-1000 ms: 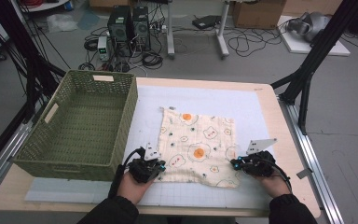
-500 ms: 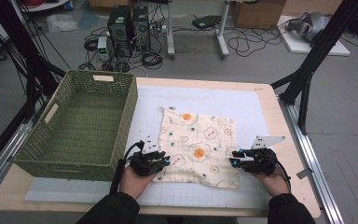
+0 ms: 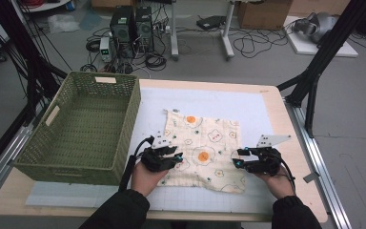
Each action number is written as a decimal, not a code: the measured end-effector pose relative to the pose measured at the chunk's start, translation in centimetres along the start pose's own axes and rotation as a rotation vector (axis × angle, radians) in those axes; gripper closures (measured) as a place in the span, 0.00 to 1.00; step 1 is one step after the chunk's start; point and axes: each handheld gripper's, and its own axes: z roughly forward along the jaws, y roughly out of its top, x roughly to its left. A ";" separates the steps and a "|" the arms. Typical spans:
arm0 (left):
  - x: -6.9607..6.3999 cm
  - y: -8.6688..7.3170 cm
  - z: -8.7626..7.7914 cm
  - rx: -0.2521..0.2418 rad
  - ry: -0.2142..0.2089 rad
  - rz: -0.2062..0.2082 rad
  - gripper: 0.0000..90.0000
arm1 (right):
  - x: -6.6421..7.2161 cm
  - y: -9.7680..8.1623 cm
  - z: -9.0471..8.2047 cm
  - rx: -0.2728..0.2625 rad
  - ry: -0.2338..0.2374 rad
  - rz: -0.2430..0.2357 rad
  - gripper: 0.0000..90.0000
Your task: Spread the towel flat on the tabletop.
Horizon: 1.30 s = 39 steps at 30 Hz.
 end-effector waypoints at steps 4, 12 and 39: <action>0.2 0.2 0.2 -0.004 0.011 -0.003 0.69 | -0.1 0.5 0.4 -0.002 0.001 -0.007 0.51; 0.4 1.0 0.4 -0.020 0.014 -0.026 0.69 | 0.1 1.7 1.0 -0.021 0.007 -0.019 0.50; 1.4 2.8 1.2 -0.007 0.037 -0.033 0.68 | -0.2 1.7 1.3 0.009 -0.001 -0.019 0.49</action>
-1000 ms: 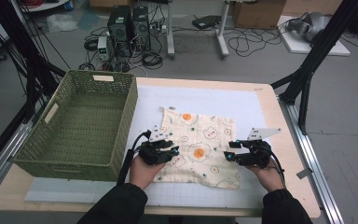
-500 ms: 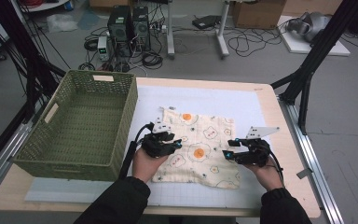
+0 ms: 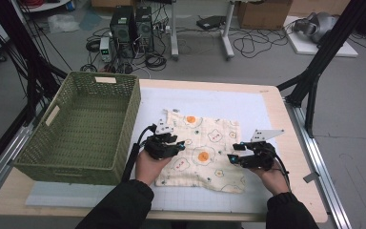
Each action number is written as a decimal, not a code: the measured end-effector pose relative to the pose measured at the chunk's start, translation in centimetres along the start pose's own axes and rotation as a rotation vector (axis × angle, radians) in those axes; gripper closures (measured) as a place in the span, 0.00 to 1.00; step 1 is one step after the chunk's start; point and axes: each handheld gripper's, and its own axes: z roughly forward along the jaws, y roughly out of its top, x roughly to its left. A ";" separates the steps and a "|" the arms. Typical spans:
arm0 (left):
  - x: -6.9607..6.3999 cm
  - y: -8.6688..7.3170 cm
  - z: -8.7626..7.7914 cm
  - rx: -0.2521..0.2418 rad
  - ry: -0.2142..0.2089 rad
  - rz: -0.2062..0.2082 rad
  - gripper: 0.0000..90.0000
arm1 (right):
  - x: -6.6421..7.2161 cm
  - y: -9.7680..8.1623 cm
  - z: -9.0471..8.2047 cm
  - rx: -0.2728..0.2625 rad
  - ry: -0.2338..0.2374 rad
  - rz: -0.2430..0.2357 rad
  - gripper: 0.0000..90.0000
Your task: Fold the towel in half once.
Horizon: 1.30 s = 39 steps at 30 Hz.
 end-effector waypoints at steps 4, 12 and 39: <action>0.4 0.1 0.2 -0.005 0.008 -0.019 0.68 | -0.2 0.0 0.1 0.015 -0.004 -0.002 0.49; 1.5 1.8 0.5 -0.021 0.029 -0.048 0.70 | -2.1 1.4 -0.1 0.049 -0.029 0.001 0.50; 5.2 0.9 5.5 0.150 0.247 -0.076 0.91 | -8.1 1.5 3.2 0.154 -0.240 0.097 0.73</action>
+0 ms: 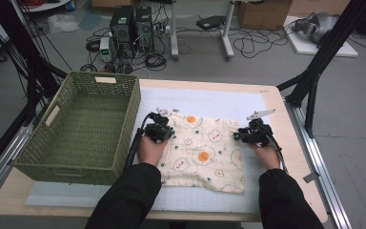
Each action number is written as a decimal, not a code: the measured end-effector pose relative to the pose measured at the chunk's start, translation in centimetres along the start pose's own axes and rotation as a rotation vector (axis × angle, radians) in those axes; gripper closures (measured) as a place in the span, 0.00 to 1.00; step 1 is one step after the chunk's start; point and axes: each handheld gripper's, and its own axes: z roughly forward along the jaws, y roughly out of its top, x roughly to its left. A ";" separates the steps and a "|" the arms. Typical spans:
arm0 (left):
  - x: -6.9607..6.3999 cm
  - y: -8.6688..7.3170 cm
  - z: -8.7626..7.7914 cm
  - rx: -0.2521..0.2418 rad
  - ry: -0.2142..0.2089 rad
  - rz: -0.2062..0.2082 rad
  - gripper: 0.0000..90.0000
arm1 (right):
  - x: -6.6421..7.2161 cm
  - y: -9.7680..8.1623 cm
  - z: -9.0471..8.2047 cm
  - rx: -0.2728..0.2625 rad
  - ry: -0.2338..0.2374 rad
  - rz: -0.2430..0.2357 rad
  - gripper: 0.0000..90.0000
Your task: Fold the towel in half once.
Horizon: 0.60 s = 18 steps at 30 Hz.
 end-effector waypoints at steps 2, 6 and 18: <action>-0.1 0.0 0.0 -0.002 -0.002 0.000 0.97 | 0.4 0.2 0.1 0.006 0.012 -0.018 0.87; 0.1 0.0 -0.1 0.005 -0.011 -0.024 0.99 | 0.6 0.4 0.1 0.018 0.036 -0.036 0.96; 0.0 -0.2 -4.5 -0.156 -0.051 -0.081 0.99 | 0.9 0.4 -4.1 -0.119 0.171 0.018 0.96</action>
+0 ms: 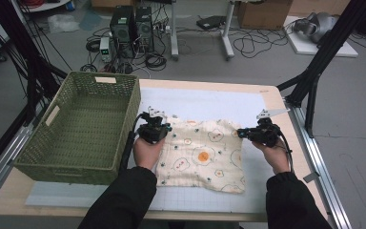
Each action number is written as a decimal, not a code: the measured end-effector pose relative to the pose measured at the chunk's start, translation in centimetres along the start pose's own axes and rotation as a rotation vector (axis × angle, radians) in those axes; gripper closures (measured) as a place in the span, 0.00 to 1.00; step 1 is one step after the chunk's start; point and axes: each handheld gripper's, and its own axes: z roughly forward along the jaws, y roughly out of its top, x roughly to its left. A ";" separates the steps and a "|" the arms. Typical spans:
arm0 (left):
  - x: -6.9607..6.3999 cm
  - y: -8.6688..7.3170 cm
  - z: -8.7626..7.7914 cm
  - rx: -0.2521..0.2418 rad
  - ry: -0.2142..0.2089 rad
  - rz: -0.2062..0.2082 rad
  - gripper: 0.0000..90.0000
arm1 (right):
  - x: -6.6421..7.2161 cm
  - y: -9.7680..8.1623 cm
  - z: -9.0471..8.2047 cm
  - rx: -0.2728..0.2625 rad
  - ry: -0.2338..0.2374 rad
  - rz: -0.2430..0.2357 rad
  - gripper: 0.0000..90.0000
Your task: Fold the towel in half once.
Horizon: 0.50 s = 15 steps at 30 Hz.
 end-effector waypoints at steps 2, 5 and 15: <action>0.0 -0.4 -0.9 -0.012 -0.004 -0.002 0.99 | 0.6 0.1 -0.6 -0.006 0.017 -0.017 0.96; -0.5 -1.0 -2.2 -0.028 -0.015 0.023 0.99 | 1.8 0.0 -1.7 -0.022 0.040 -0.054 0.96; -1.8 -4.1 -4.3 0.006 -0.072 0.065 0.99 | 4.8 -3.4 -3.0 -0.003 0.094 -0.062 0.95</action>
